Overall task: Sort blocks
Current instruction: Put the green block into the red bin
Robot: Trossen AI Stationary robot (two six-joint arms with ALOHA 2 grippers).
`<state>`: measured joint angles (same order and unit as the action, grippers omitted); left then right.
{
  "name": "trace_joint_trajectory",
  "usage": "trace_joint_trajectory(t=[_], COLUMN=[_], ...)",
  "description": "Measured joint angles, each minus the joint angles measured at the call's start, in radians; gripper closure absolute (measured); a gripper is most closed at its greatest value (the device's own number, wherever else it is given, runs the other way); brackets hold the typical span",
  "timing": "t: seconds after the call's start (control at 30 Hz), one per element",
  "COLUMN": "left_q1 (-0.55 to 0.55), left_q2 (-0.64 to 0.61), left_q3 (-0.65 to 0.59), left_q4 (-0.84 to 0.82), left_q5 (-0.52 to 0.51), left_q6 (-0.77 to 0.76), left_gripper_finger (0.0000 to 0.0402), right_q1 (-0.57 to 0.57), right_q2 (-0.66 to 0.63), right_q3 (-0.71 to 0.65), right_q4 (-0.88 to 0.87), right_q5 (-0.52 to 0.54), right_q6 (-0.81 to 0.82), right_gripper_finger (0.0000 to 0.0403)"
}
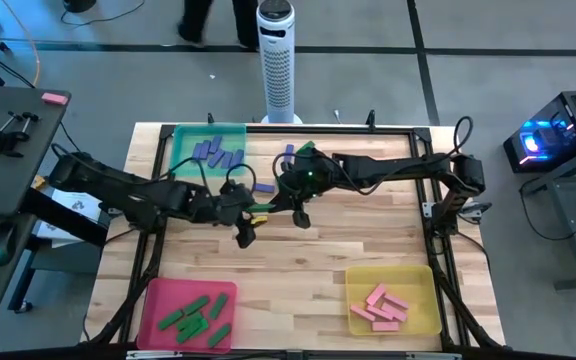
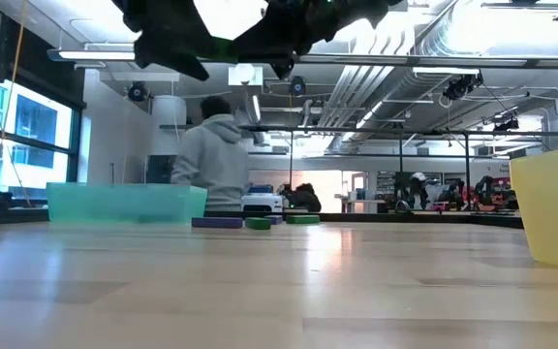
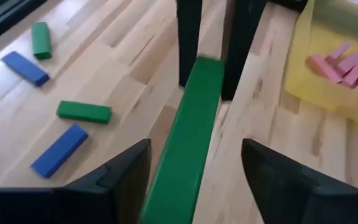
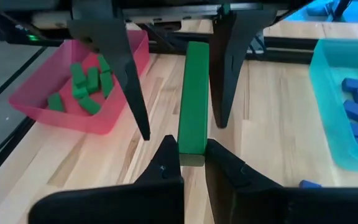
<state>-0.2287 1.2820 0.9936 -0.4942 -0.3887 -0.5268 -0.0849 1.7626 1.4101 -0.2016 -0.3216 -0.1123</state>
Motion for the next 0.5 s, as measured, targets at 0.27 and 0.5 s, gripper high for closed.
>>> trace_joint_trajectory(t=[0.27, 0.5], left_q1=[0.035, 0.046], left_q2=[-0.003, -0.004], left_q3=[0.000, 0.000], left_q4=[0.066, 0.071], left_q5=[0.040, 0.139], left_q6=[0.003, 0.014], left_gripper_finger=[0.0275, 0.0377], right_q1=[0.009, 0.011], right_q2=[0.001, 0.001], right_q3=[0.000, 0.000], right_q4=[-0.049, -0.056], right_q5=[0.000, -0.010], right_q6=[0.000, 0.027], right_gripper_finger=[0.0391, 0.0389])
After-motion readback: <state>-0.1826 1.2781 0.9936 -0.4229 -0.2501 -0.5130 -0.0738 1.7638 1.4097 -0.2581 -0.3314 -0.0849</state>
